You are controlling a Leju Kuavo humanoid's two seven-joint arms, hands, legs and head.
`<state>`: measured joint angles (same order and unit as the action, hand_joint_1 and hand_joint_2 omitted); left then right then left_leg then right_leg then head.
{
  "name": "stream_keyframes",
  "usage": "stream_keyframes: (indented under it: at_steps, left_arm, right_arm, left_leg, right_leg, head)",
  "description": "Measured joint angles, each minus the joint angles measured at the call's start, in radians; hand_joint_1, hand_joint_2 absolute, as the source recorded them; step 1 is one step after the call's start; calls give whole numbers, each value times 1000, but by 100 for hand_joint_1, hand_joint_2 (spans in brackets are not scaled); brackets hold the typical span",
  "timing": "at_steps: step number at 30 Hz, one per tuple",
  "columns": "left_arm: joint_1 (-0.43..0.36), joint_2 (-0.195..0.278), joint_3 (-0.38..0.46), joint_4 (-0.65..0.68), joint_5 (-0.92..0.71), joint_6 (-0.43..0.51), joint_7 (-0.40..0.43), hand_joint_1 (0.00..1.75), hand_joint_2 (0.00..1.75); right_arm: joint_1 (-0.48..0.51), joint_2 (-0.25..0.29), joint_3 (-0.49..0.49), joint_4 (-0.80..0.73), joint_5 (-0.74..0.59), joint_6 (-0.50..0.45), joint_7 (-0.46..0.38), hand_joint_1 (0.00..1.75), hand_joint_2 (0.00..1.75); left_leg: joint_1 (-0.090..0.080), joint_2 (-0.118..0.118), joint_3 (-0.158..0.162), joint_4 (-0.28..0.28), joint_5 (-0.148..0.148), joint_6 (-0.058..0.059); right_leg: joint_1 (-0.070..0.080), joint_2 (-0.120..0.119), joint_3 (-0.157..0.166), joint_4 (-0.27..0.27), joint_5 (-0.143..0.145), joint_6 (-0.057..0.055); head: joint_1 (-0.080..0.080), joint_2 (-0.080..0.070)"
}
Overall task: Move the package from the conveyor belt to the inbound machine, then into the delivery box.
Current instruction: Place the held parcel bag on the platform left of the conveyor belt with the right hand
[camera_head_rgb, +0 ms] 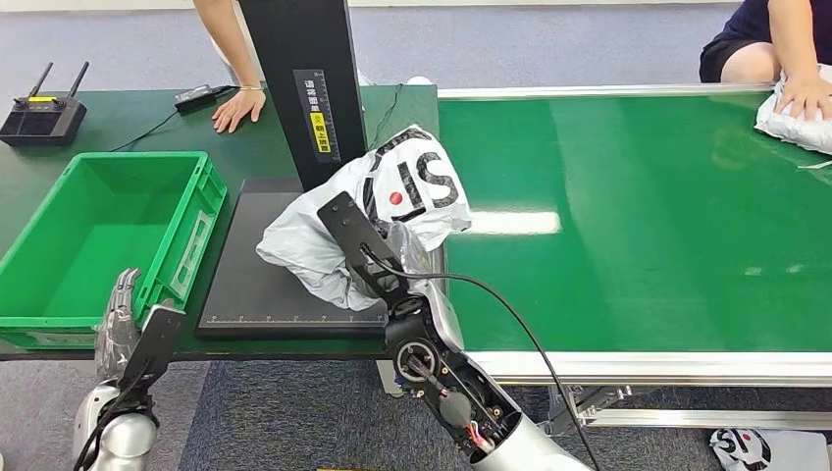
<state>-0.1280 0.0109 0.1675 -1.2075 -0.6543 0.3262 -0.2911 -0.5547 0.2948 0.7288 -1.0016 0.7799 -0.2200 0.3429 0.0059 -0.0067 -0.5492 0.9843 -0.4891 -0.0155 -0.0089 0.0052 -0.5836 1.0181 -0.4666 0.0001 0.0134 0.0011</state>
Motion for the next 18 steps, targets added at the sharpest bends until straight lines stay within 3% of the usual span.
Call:
stream_keyframes:
  at_steps: [1, 3, 4, 5, 14, 18]
  left_arm:
    - [-2, 0, 0, 2, -1, 0, 0, 0, 0]
    - [-27, -5, 0, 30, 1, 2, -10, 0, 0]
    - [-43, -9, 0, 49, 3, 4, -18, 0, 0]
    - [-60, -13, -1, 70, 6, 7, -27, 0, 0]
    - [-129, -45, -14, 148, 14, 11, -52, 0, 0]
    - [-144, -61, -31, 156, 15, 10, -53, 0, 0]
  right_arm:
    - [0, 1, 2, 0, -1, -1, 0, 95, 175]
    - [-24, 21, 8, 41, -12, -24, 0, 12, 87]
    - [-41, 35, 11, 72, -22, -41, 0, 0, 44]
    - [-60, 48, 14, 107, -35, -59, 0, 0, 0]
    - [-133, 58, 103, 215, -217, -155, 0, 0, 0]
    - [-140, 58, 144, 240, -220, -189, 0, 0, 0]
  left_leg:
    - [0, 0, 0, 0, 0, 0]
    - [0, 0, 0, 0, 0, 0]
    - [0, 0, 0, 0, 0, 0]
    - [0, -1, 1, 0, 0, 0]
    - [-1, -9, 1, 0, 3, 1]
    - [-1, -9, 1, 0, 4, 1]
  right_leg:
    - [0, 0, 0, 0, 0, 0]
    - [0, 0, 0, 0, 0, 0]
    - [0, 0, 0, 0, 0, 0]
    - [0, -1, 1, 0, 0, 0]
    - [0, -10, 4, 0, 0, 0]
    - [0, -9, 5, 0, 1, 0]
  head:
    - [0, 0]
    - [0, 0]
    - [0, 0]
    - [0, 0]
    - [0, 0]
    - [0, 0]
